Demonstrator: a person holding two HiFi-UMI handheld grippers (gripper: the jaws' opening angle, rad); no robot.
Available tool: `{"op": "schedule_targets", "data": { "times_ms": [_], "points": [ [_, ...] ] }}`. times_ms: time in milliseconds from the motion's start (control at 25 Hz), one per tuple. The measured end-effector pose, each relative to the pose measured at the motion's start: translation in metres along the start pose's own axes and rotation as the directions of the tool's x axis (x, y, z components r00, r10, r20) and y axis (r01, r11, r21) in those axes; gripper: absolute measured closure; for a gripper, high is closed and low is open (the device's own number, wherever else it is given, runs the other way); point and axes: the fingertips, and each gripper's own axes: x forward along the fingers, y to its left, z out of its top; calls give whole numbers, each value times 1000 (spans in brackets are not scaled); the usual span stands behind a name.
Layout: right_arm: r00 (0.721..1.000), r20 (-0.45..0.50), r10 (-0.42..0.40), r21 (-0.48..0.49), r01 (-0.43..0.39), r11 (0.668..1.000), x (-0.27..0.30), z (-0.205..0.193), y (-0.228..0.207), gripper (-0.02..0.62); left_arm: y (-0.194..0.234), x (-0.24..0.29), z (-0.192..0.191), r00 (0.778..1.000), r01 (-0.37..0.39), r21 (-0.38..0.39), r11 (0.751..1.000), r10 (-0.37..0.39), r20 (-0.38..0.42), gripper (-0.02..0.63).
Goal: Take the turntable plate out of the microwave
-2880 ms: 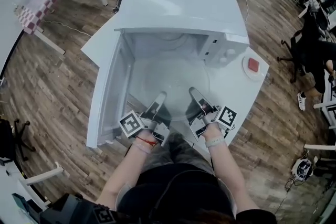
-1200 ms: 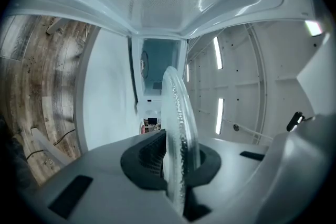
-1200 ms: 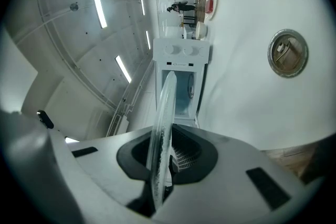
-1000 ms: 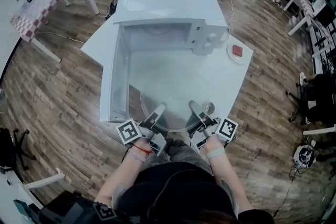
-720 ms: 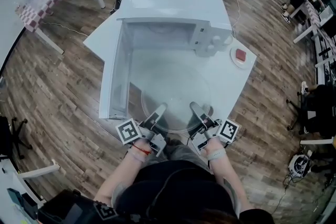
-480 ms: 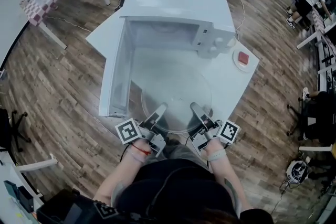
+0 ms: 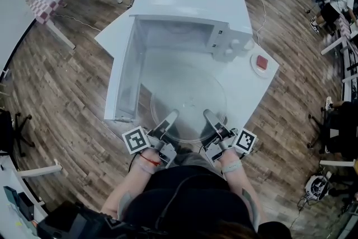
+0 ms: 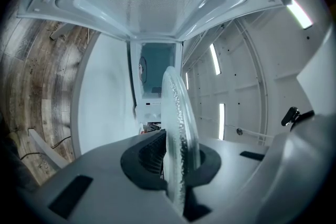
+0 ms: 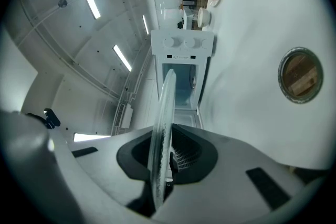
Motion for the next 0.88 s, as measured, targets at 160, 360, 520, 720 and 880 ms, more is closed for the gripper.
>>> {"op": "schedule_targets", "data": {
  "times_ms": [160,360,520,720,880],
  "points": [
    [1000,-2,0,-9,0,1000,-1,2,2,551,-1,2,-2,1000,5,-1,1000,-5,3,575],
    [1000,3,-3,-24,3,1000,-5,6,4,551,-1,6,-5,1000,14,-5,1000,-14,-5,575],
    [1000,18,-8,-26,8,1000,-8,11,3,551,0,12,-7,1000,19,-10,1000,-19,-19,575],
    [999,40,-16,-33,17,999,-11,17,3,551,3,18,-9,999,17,-22,1000,-18,-38,575],
    [998,59,-9,-30,11,1000,-12,21,5,551,2,25,-10,998,21,-23,999,-23,-55,575]
  ]
}}
